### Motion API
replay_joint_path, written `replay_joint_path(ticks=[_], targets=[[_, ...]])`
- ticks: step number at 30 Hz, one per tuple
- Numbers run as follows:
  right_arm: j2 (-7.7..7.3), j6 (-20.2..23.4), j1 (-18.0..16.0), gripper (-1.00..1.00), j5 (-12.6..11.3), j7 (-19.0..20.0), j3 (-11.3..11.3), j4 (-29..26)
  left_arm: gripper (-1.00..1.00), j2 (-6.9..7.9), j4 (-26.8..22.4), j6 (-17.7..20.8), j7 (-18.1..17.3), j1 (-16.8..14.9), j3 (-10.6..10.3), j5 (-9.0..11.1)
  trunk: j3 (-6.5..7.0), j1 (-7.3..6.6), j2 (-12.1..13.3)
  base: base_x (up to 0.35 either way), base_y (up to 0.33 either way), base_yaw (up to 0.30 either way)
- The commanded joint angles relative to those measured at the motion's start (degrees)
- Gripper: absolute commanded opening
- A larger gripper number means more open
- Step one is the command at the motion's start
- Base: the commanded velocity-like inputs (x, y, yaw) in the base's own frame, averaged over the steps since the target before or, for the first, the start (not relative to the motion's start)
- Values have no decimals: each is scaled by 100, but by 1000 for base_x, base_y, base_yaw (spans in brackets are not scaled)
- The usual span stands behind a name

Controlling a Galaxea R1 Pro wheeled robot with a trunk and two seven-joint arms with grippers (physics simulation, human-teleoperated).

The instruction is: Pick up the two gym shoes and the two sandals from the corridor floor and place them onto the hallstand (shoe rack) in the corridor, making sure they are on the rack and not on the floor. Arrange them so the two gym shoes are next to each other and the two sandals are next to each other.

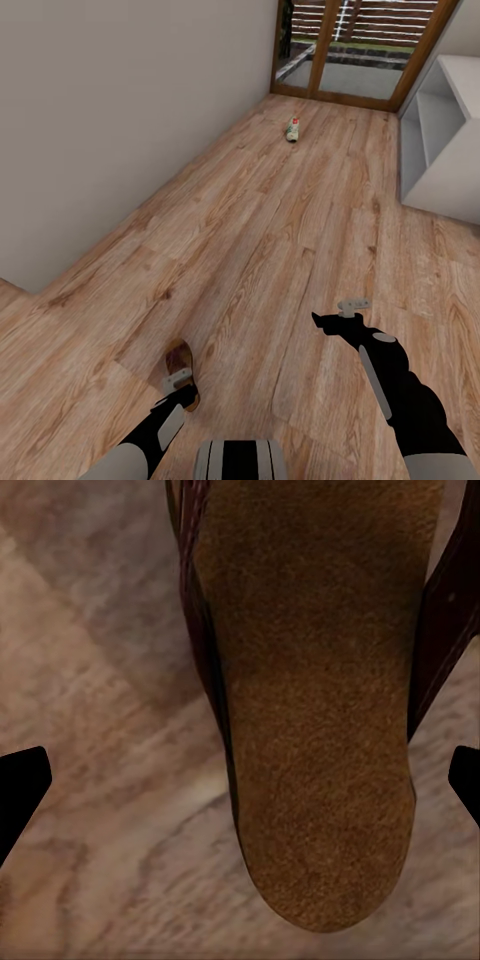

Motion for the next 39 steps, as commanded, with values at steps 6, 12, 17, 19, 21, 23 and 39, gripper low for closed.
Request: replay_joint_path(ticks=[6,12,17,19,21,23,39], targets=[[0,29,-2,100,0,28,-5,1,100,-13,-12,10,6,5,29,6,-5,-1,-1,0,0,0],[0,29,-2,100,0,28,-3,2,100,-21,-12,9,6,4,26,6,-10,-1,-1,0,0,-2],[0,29,-2,100,0,28,-3,2,100,-22,-12,9,6,-1,28,6,-31,-1,-1,0,0,-85],[0,29,-2,100,0,28,-3,2,100,-23,-12,9,6,-2,27,6,-43,-1,-1,0,0,-143],[0,29,-2,100,0,28,-3,2,100,-23,-12,9,6,-3,26,6,-50,-1,-1,0,0,-104],[0,29,-2,100,0,28,-3,2,100,-23,-12,9,6,-3,26,6,-54,-1,-1,0,0,-44],[0,29,-2,100,0,28,-3,-5,100,-20,-12,9,6,-3,29,6,-265,20,-12,0,0,-6]])
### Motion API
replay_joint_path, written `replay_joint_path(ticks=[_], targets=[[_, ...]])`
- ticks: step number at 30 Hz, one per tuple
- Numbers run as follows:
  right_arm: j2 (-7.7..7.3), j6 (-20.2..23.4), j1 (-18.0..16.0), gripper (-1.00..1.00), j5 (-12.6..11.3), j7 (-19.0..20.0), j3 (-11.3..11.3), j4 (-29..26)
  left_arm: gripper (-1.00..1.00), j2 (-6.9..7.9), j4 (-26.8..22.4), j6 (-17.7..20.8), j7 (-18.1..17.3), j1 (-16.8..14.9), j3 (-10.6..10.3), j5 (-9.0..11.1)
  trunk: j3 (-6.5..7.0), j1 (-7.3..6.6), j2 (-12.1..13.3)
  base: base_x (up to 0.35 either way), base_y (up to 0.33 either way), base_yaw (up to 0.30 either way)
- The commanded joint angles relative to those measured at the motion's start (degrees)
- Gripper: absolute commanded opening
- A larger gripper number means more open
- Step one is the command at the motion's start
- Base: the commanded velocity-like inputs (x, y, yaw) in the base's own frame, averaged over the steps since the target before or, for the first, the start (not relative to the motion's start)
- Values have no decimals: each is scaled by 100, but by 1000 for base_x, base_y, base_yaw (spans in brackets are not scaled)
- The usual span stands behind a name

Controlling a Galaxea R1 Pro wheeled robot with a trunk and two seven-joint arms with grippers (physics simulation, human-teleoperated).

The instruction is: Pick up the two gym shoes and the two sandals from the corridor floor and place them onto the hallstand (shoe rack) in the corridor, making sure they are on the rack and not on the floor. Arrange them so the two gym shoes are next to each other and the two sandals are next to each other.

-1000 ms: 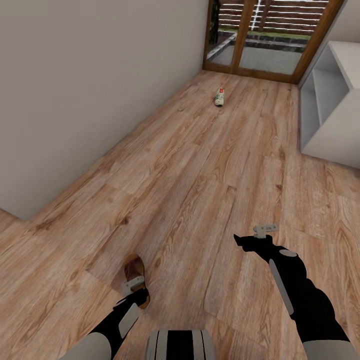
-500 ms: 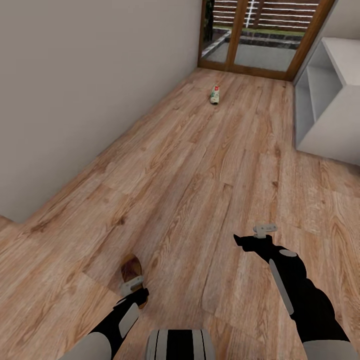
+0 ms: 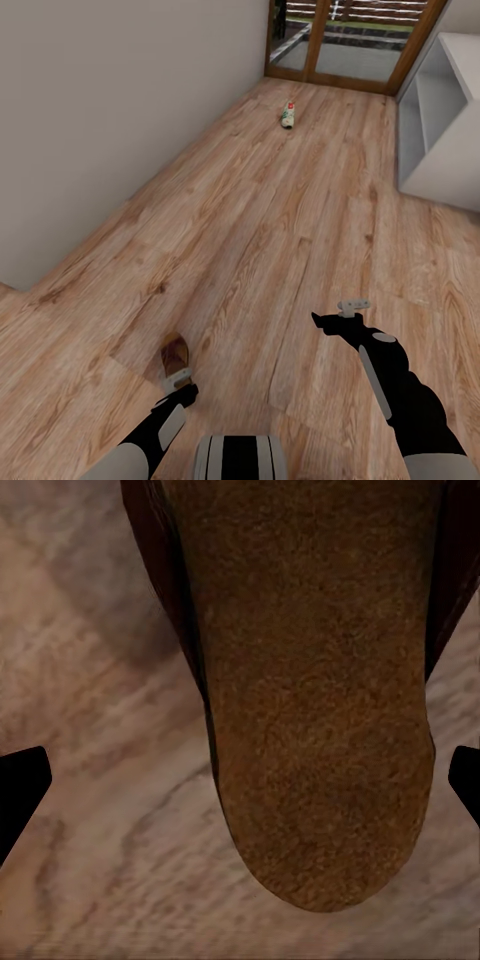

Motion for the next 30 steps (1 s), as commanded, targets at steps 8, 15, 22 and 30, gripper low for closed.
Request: replay_joint_path(ticks=[8,15,22,30], targets=[[0,29,-2,100,0,28,-7,-7,100,1,-14,23,7,0,26,8,-83,4,-4,0,0,0],[0,29,-2,100,0,28,-7,-7,100,-4,-18,23,7,-3,24,8,-85,4,-4,0,0,0],[0,29,-2,100,0,28,-7,-7,100,-8,-16,23,7,0,24,8,-152,12,-8,0,0,0],[0,29,-2,100,0,28,-7,-7,-100,-8,-20,20,1,-4,24,8,-152,12,-8,0,0,0]])
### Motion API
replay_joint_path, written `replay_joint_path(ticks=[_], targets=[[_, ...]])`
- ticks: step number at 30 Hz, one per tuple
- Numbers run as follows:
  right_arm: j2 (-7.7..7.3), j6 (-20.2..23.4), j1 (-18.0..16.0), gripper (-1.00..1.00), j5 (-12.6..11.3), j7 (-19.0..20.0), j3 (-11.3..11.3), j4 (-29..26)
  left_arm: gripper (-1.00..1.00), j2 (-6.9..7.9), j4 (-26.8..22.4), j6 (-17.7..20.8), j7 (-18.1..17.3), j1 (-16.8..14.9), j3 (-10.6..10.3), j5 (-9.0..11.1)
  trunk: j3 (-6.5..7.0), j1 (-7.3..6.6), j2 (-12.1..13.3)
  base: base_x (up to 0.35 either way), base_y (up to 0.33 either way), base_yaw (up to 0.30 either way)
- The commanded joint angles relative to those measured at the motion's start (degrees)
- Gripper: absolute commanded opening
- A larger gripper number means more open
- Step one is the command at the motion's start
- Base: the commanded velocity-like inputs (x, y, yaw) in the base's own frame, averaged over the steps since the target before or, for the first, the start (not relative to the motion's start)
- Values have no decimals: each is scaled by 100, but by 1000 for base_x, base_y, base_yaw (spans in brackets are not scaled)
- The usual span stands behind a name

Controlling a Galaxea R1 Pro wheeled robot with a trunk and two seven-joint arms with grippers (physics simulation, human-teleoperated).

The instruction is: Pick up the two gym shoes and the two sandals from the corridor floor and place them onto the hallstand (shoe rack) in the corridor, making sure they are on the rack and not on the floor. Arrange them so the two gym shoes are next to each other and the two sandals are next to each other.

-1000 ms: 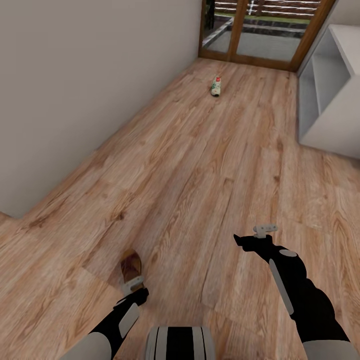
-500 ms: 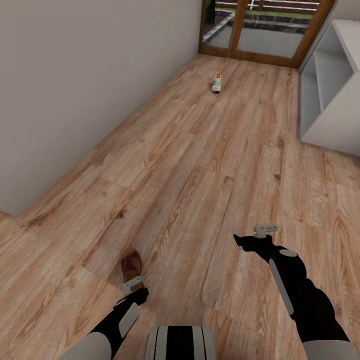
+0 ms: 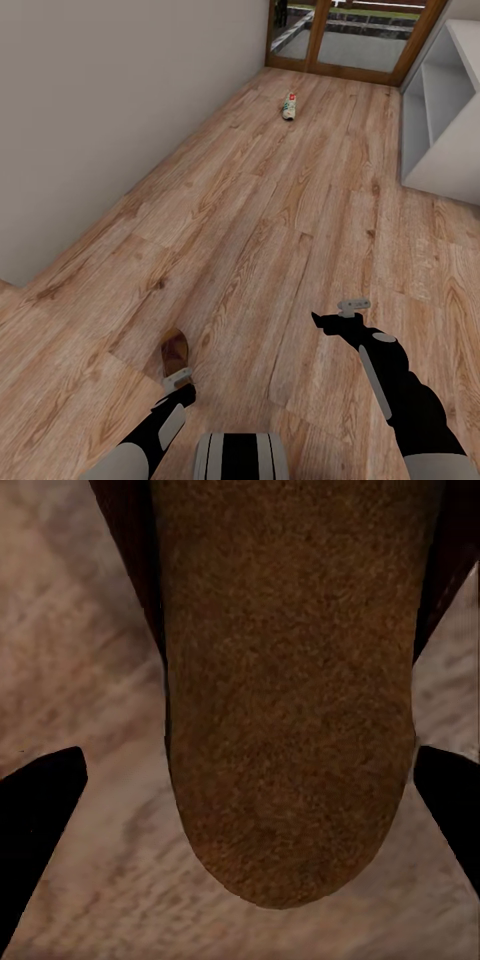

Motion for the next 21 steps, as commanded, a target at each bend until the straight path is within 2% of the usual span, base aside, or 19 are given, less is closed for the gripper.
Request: replay_joint_path(ticks=[1,21], targets=[[0,29,-2,100,0,28,-7,-6,-100,-5,-13,21,7,2,32,9,-3,-1,-1,0,0,0],[0,29,-2,100,0,28,-7,-6,-100,4,-17,18,5,-4,32,9,-3,-1,-1,0,0,0]])
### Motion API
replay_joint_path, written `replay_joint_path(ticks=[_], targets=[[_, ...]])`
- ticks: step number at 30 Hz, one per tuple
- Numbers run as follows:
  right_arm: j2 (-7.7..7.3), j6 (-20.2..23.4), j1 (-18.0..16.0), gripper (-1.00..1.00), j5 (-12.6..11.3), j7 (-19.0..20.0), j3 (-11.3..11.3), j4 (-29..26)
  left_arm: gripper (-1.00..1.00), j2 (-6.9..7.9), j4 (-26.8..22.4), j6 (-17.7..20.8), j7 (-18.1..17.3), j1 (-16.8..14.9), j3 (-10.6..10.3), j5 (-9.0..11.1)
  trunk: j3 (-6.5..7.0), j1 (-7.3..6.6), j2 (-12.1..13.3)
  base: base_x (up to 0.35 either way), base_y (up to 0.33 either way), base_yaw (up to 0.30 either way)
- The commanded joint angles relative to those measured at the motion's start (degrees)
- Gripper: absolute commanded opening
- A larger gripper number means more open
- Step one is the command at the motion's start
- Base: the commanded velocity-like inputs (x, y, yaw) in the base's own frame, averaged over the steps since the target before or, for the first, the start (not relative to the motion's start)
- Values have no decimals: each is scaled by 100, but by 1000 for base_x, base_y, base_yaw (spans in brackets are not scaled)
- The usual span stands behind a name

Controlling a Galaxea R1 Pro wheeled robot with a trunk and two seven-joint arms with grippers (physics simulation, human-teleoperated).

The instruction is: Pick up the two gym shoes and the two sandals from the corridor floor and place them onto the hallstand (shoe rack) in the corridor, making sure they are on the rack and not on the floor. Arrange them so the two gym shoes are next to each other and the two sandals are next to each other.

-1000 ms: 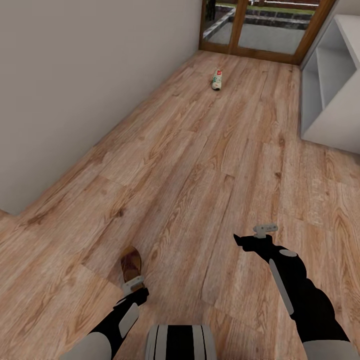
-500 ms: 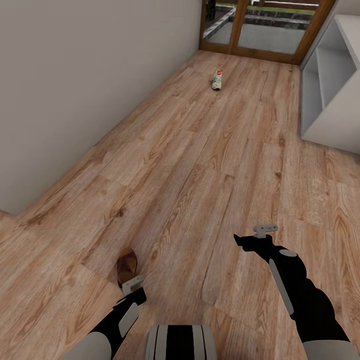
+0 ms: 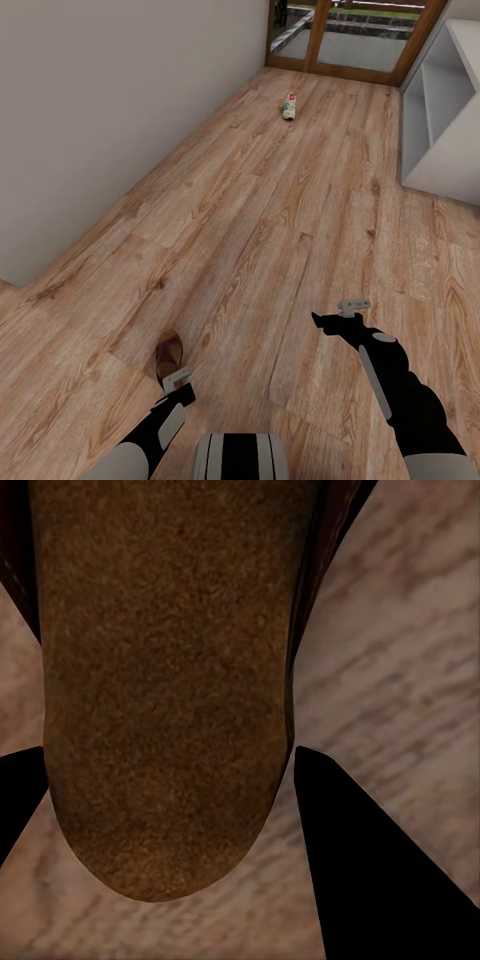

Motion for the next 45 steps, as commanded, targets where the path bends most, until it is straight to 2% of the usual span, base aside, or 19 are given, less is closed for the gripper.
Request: replay_joint_path(ticks=[1,14,30,45], targets=[[0,29,-2,100,0,28,-7,-6,-100,-5,-12,30,6,0,31,-15,-3,-1,-1,0,0,0],[0,29,-2,100,0,28,-8,-13,-100,3,-185,47,-10,18,30,-15,-3,-1,-1,0,0,0],[-30,24,5,100,15,30,1,-24,-100,12,-424,47,-198,39,24,-44,-3,-1,-1,0,0,0],[-27,20,7,100,18,29,1,-31,-100,21,-454,47,-207,36,22,-59,-3,-1,-1,0,0,0]])
